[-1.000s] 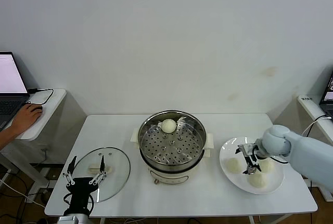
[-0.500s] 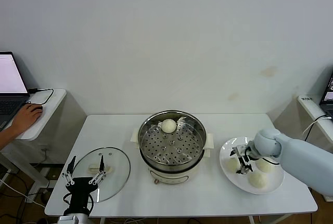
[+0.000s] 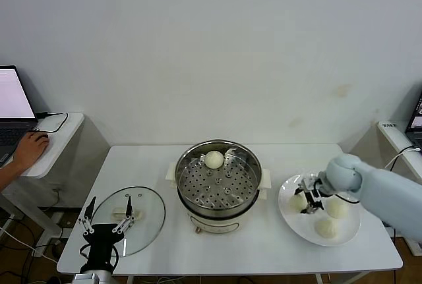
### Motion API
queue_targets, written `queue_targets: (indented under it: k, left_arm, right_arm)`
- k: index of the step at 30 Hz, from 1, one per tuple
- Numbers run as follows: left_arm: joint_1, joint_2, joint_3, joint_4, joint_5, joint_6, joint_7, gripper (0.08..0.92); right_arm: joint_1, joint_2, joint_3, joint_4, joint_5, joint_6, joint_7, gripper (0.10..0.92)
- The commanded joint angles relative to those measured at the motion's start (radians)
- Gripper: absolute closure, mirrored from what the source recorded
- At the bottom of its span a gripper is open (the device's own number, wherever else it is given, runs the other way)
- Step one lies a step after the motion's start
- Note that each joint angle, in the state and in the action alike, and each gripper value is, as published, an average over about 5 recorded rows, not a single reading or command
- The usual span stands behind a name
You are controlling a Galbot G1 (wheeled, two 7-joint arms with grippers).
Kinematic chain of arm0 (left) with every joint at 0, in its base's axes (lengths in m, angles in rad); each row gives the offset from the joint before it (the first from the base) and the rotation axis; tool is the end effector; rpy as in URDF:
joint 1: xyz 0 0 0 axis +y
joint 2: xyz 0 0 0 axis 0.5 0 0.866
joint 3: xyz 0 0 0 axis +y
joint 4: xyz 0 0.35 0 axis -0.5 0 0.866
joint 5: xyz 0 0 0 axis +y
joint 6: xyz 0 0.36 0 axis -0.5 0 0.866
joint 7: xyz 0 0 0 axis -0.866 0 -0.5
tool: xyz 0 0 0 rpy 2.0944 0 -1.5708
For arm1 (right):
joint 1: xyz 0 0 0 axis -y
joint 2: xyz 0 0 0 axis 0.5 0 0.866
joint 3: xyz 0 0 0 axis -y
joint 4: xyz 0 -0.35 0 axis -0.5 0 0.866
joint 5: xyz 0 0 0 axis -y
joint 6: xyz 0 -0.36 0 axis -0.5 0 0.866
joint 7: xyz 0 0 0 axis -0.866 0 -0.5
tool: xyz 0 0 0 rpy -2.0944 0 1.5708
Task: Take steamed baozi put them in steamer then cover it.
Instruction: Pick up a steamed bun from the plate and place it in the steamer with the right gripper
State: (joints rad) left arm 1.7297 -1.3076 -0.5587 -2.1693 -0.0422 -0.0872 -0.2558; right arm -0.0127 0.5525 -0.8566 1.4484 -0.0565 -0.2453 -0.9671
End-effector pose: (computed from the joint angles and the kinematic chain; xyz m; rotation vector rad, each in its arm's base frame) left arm 0.1427 0.0484 -0.2956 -0.1856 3.0945 0.2825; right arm 0.4690 -0.1512 -0.2000 1.2696 -1.4271 1.4406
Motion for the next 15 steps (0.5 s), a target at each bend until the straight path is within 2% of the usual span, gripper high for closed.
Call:
queue_targets:
  k: [1,8,15]
  left_arm:
    - [-0.007,0.007,0.009,0.004,0.001,-0.001,-0.001,0.177]
    - [-0.019,0.025,0.016,0.000,-0.005,-0.001,-0.001,0.177]
    - [-0.024,0.031,-0.002,-0.005,0.000,-0.009,-0.004,0.177]
  right_arm:
    - [0.398,-0.075,-0.124,0.101,0.170,-0.036,-0.060,0.389]
    - [0.719,0.050,-0.317,0.149,0.360,-0.113,-0.011,0.386]
    - [0.704,0.307,-0.340,0.161,0.500,-0.249,0.087,0.376]
